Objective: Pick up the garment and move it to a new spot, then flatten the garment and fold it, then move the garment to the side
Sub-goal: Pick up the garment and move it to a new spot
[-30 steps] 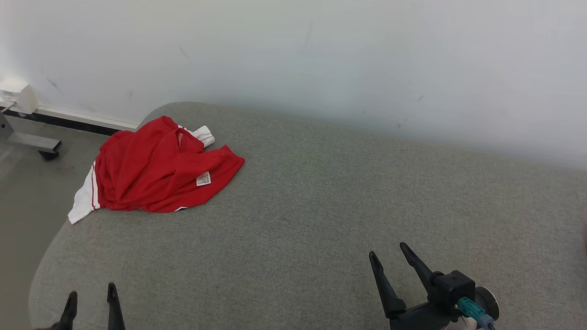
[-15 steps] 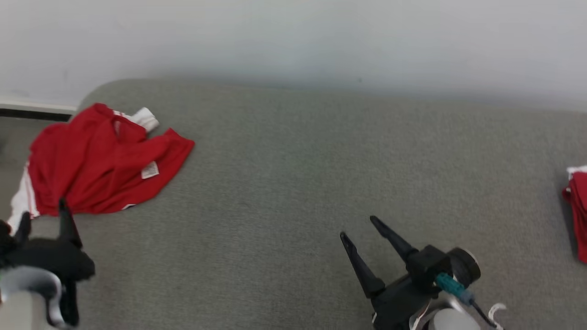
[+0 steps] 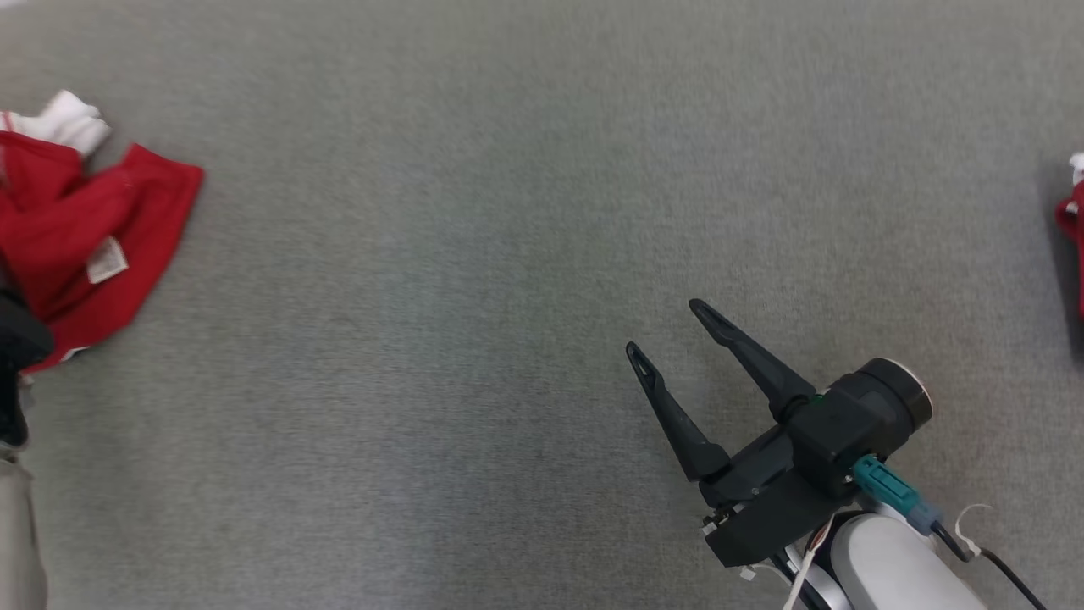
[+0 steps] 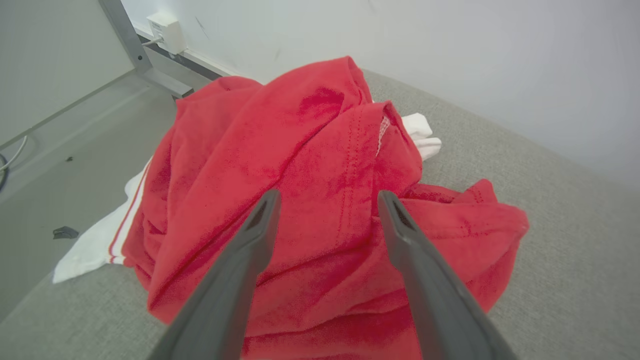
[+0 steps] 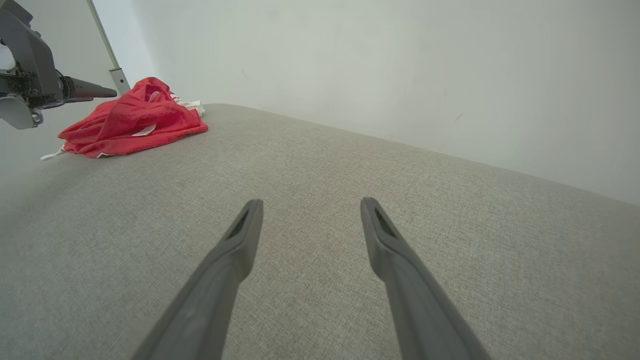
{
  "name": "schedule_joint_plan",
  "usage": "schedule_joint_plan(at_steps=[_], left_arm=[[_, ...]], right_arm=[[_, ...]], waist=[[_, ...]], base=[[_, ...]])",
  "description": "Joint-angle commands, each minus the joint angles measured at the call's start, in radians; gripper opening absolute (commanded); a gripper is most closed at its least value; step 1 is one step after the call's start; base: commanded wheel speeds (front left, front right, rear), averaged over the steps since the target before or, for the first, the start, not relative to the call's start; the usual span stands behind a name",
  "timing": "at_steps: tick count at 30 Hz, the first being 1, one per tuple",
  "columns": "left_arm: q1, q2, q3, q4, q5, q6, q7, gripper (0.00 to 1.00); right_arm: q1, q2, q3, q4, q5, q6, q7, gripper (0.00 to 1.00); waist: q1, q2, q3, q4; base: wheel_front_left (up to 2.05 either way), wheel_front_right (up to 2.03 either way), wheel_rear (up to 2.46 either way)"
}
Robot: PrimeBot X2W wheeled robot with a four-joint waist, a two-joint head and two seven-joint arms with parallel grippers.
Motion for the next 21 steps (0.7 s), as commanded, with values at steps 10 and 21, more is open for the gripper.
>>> schedule_joint_plan(at_steps=[10,21], left_arm=[[-0.073,0.012,0.007,0.171,-0.051,-0.006,0.114,0.00],[-0.075,0.085,-0.058,0.201,0.009,-0.054,0.077,0.00]], right_arm=[[0.046,-0.009,-0.033,-0.101,-0.019,-0.003,0.034,1.00],[0.036,0.019,-0.003,-0.070,0.003,-0.003,0.012,1.00]], waist=[[-0.0003,-0.0003,0.148,-0.101],[-0.0003,-0.0003,0.056,-0.089]], base=[[0.00,0.00,0.00],[0.00,0.00,0.00]])
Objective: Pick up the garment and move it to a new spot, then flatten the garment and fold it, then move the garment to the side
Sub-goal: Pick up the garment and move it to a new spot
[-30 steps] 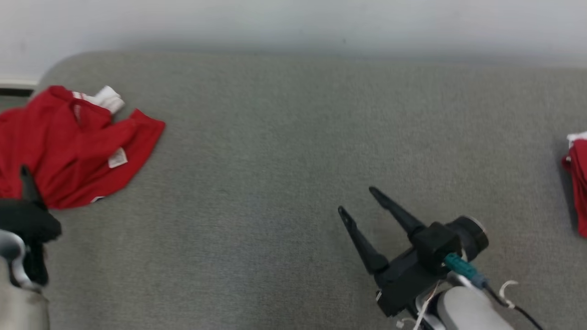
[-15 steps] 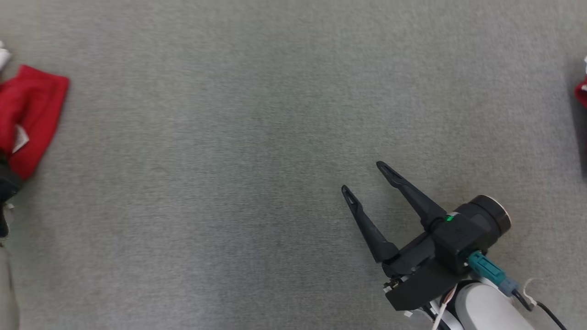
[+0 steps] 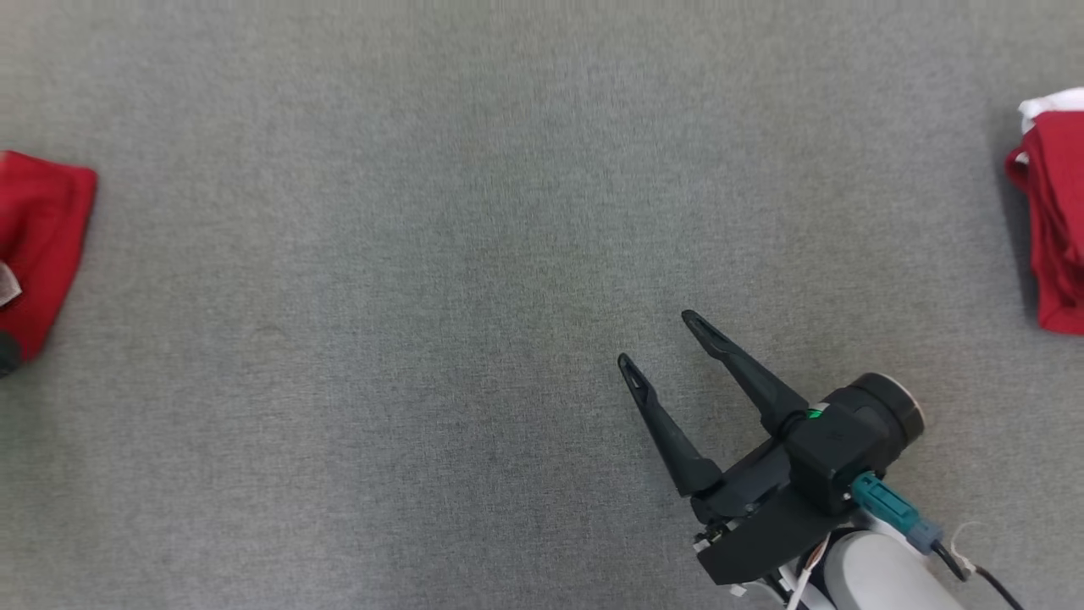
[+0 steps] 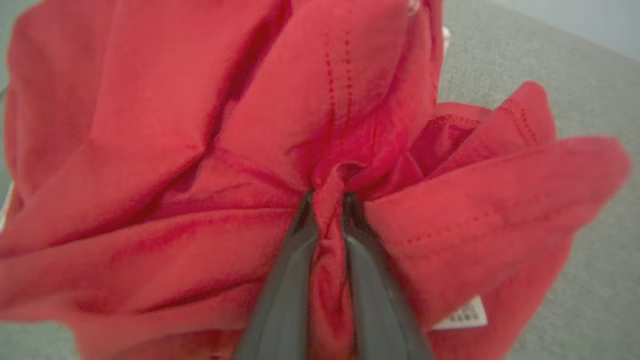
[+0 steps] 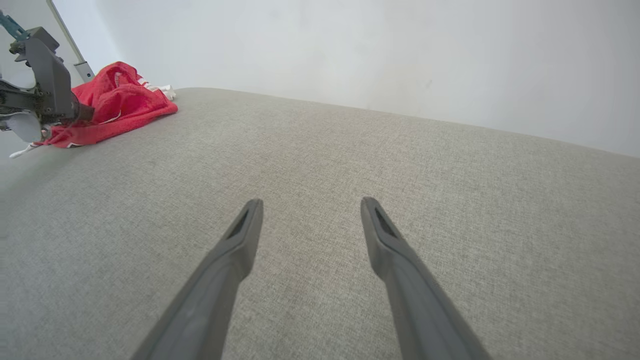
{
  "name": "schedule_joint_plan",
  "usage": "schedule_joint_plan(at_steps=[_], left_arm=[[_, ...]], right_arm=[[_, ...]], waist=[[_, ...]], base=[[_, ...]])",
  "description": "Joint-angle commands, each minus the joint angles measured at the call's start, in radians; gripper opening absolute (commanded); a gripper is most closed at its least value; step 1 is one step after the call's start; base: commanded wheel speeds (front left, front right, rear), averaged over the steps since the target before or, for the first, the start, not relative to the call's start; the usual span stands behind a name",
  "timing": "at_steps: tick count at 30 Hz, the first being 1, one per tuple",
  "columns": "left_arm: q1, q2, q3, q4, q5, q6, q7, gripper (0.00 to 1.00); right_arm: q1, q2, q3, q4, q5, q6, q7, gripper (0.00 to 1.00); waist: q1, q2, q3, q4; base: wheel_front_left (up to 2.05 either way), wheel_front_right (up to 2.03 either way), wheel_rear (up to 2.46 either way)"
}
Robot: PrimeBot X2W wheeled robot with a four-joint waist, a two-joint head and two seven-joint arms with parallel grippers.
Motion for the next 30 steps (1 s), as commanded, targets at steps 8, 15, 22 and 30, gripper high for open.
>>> schedule_joint_plan(at_steps=[8,15,22,30], left_arm=[[-0.034,0.074,-0.062,-0.090,0.038,-0.067,-0.029,0.00],[-0.068,0.105,-0.177,-0.278,0.077,-0.095,0.026,0.00],[-0.083,0.043,-0.332,-0.577,0.057,-0.102,0.155,0.00],[-0.042,-0.077,-0.468,-0.785,0.003,-0.102,0.211,0.00]], right_arm=[[0.034,0.048,0.014,0.098,0.043,-0.003,-0.063,1.00],[0.066,0.086,0.029,0.176,0.070,-0.003,-0.105,1.00],[0.081,0.118,0.039,0.231,0.090,-0.003,-0.134,1.00],[0.061,0.128,0.042,0.247,0.093,-0.003,-0.148,1.00]], waist=[[0.0000,-0.0001,-0.192,-0.008],[0.0000,-0.0001,-0.340,-0.041],[0.0000,-0.0001,-0.435,-0.089],[0.0000,-0.0001,-0.436,-0.178]], base=[[0.00,0.00,0.00],[0.00,0.00,0.00],[0.00,0.00,0.00],[0.00,0.00,0.00]])
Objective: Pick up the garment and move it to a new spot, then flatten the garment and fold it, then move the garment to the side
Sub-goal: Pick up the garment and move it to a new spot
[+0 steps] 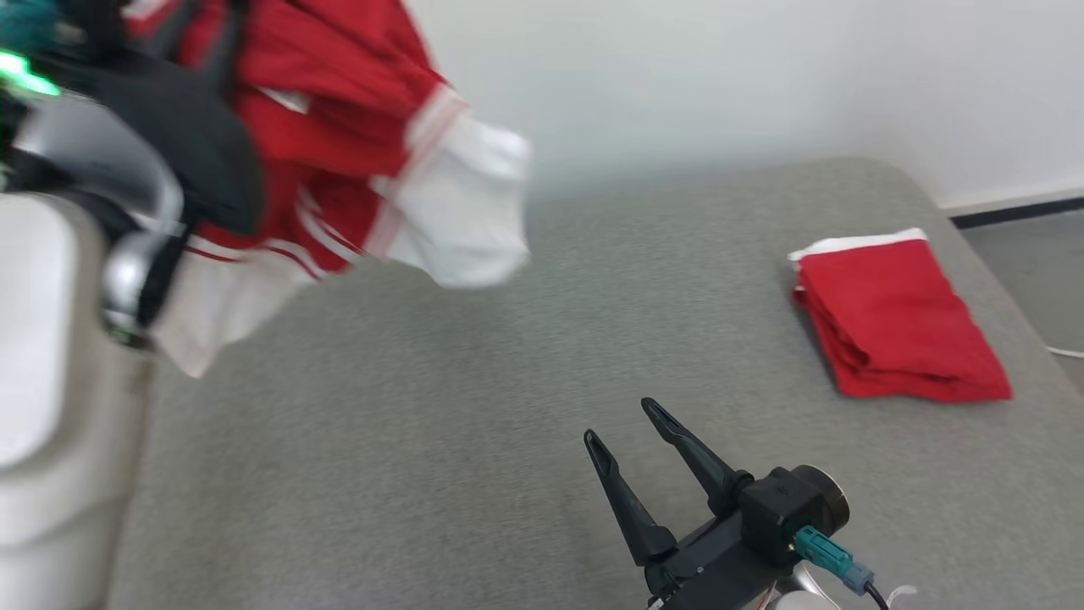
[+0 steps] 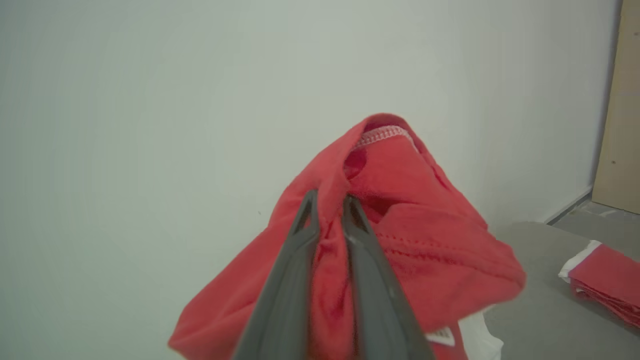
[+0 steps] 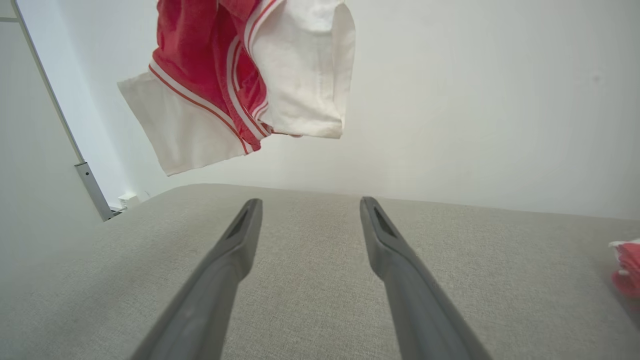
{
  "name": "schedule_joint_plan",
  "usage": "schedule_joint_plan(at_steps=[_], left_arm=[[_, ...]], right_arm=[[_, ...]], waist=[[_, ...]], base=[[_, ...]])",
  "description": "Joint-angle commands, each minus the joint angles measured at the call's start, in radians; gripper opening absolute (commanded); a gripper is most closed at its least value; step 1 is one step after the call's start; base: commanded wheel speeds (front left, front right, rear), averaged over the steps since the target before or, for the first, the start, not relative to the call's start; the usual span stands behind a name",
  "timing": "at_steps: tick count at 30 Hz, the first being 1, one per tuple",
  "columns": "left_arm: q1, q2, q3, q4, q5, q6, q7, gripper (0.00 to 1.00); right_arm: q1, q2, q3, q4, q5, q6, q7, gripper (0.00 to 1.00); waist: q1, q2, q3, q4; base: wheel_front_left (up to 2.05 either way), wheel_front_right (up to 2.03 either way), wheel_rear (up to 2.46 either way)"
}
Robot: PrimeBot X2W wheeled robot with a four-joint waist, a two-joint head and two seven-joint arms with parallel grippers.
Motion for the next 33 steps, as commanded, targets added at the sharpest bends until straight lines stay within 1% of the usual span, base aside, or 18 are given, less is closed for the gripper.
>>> schedule_joint_plan(at_steps=[1,5,9,11,13,15,19,20,21,23,26,30,33], left_arm=[[0.032,-0.027,-0.036,-0.023,-0.007,0.000,0.001,0.00],[0.086,-0.074,-0.089,-0.024,-0.003,0.005,-0.017,0.00],[0.171,-0.130,-0.108,0.025,-0.023,0.029,-0.073,0.00],[0.192,-0.137,-0.120,0.045,-0.014,0.031,-0.091,0.00],[0.240,-0.168,-0.130,0.094,-0.028,0.041,-0.124,0.00],[0.280,-0.186,-0.147,0.152,-0.023,0.046,-0.155,0.00],[0.337,-0.202,-0.184,0.270,0.006,0.060,-0.208,0.00],[0.347,-0.202,-0.192,0.296,0.014,0.061,-0.221,0.52],[0.359,-0.208,-0.195,0.316,0.008,0.068,-0.235,1.00],[0.372,-0.214,-0.200,0.344,0.013,0.072,-0.269,1.00],[0.394,-0.218,-0.189,0.355,0.003,0.077,-0.352,1.00],[0.443,-0.213,-0.152,0.321,-0.018,0.092,-0.480,1.00],[0.500,-0.200,-0.120,0.282,-0.037,0.110,-0.547,1.00]], right_arm=[[-0.006,0.005,-0.001,0.003,0.006,-0.003,-0.006,1.00],[-0.014,0.009,-0.002,0.005,0.008,-0.003,-0.012,1.00],[-0.016,0.014,-0.013,0.006,0.009,-0.003,-0.016,1.00],[-0.017,0.015,-0.019,0.007,0.006,-0.003,-0.018,1.00],[-0.020,0.019,-0.027,0.007,0.002,-0.003,-0.022,1.00],[-0.024,0.021,-0.029,0.005,-0.002,-0.003,-0.024,1.00],[-0.031,0.025,-0.033,0.009,-0.006,-0.003,-0.030,1.00],[-0.032,0.025,-0.037,0.010,-0.007,-0.003,-0.031,1.00],[-0.032,0.026,-0.041,0.012,-0.009,-0.003,-0.032,1.00],[-0.026,0.028,-0.049,0.014,-0.010,-0.003,-0.035,1.00],[-0.011,0.022,-0.067,0.019,-0.015,-0.003,-0.038,1.00],[0.010,0.019,-0.095,0.018,-0.022,-0.003,-0.033,1.00],[0.033,0.016,-0.126,0.016,-0.029,-0.003,-0.025,1.00]], waist=[[0.0002,0.0001,-0.006,-0.078],[0.0002,0.0001,0.024,-0.135],[0.0002,0.0001,0.067,-0.184],[0.0002,0.0001,0.077,-0.192],[0.0002,0.0001,0.096,-0.208],[0.0002,0.0001,0.110,-0.220],[0.0002,0.0001,0.123,-0.228],[0.0002,0.0001,0.124,-0.225],[0.0002,0.0001,0.122,-0.220],[0.0002,0.0001,0.118,-0.204],[0.0002,0.0001,0.101,-0.171],[0.0002,0.0001,0.073,-0.122],[0.0002,0.0001,0.048,-0.083]], base=[[0.00,0.00,0.00],[0.00,0.00,0.00],[0.00,0.00,0.00],[0.00,0.00,0.00],[0.00,0.00,0.00],[0.00,0.00,0.00],[0.00,0.00,0.00],[0.00,0.00,0.00],[0.00,0.00,0.00],[0.00,0.00,0.00],[0.00,0.00,0.00],[0.00,0.00,0.00],[0.00,0.00,0.00]])
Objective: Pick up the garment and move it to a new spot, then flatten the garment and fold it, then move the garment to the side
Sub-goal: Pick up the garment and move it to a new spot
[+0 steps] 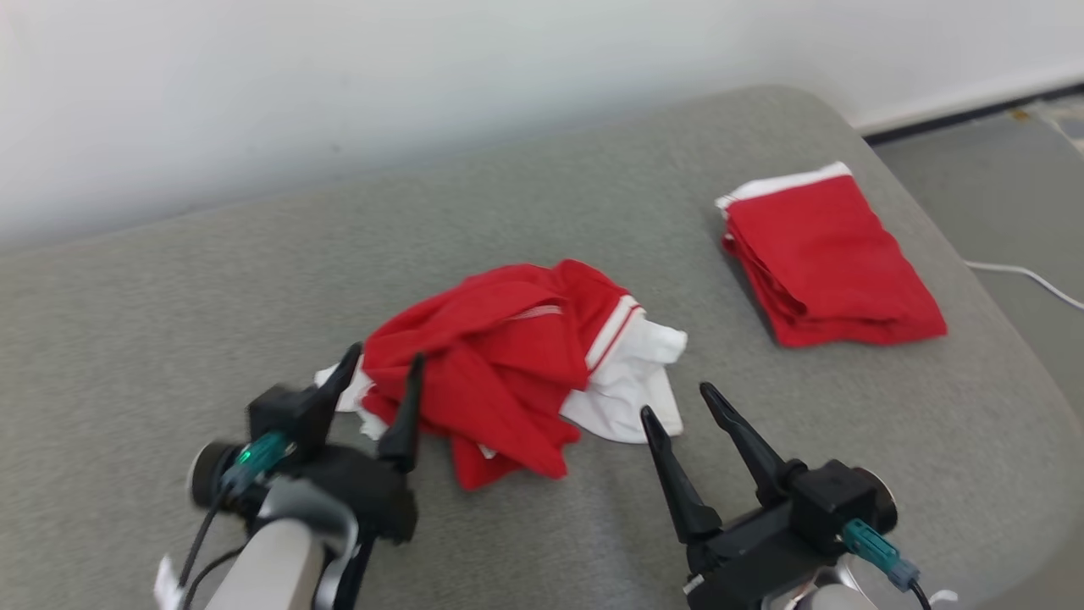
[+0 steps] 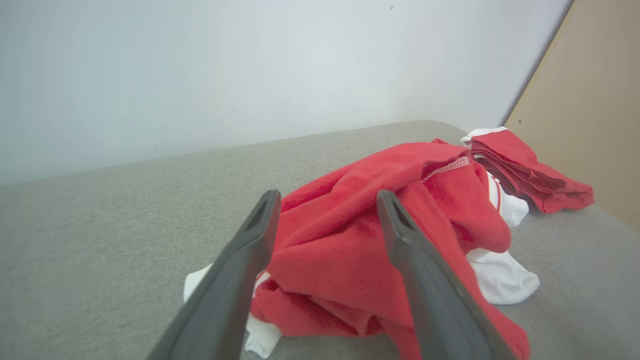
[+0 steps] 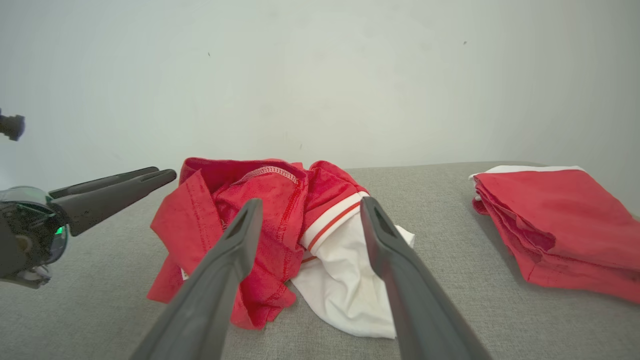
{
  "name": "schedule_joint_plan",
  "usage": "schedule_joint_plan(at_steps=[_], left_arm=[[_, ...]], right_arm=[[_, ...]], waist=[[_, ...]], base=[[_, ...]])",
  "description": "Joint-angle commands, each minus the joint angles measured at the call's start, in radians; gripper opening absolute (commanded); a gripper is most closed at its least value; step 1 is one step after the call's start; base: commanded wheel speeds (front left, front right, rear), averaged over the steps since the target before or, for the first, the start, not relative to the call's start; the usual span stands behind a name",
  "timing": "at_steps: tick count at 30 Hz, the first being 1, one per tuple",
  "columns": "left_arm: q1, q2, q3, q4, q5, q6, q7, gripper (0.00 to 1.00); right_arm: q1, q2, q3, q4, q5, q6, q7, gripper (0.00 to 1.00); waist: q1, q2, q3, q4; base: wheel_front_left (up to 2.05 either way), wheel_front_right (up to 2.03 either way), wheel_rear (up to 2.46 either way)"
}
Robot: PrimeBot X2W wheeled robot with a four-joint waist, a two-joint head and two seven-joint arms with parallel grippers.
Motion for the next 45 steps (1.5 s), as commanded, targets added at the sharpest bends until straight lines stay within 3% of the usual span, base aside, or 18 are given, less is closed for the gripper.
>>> schedule_joint_plan(at_steps=[1,10,16,28,45], left_arm=[[0.044,0.014,0.018,-0.021,-0.009,0.014,-0.022,1.00],[0.249,0.059,0.137,-0.208,-0.019,0.100,-0.072,1.00],[0.390,0.044,0.233,-0.342,0.006,0.129,-0.072,1.00],[0.578,-0.012,0.347,-0.450,0.068,0.114,-0.072,1.00],[0.572,-0.052,0.392,-0.427,0.112,0.057,-0.073,1.00]], right_arm=[[0.023,-0.004,-0.012,-0.002,-0.007,-0.003,0.004,1.00],[0.103,-0.012,-0.093,-0.022,-0.025,-0.003,0.022,1.00],[0.146,-0.012,-0.144,-0.015,-0.037,-0.003,0.030,1.00],[0.183,0.001,-0.160,0.005,-0.039,-0.003,0.030,1.00],[0.177,0.007,-0.168,0.016,-0.046,-0.003,0.028,1.00]], waist=[[-0.0001,0.0000,-0.055,0.066],[-0.0001,0.0000,-0.109,0.155],[-0.0001,0.0000,-0.132,0.179],[-0.0001,0.0000,-0.148,0.174],[-0.0001,0.0000,-0.149,0.174]], base=[[0.00,0.00,0.00],[0.00,0.00,0.00],[0.00,0.00,0.00],[0.00,0.00,0.00],[0.00,0.00,0.00]])
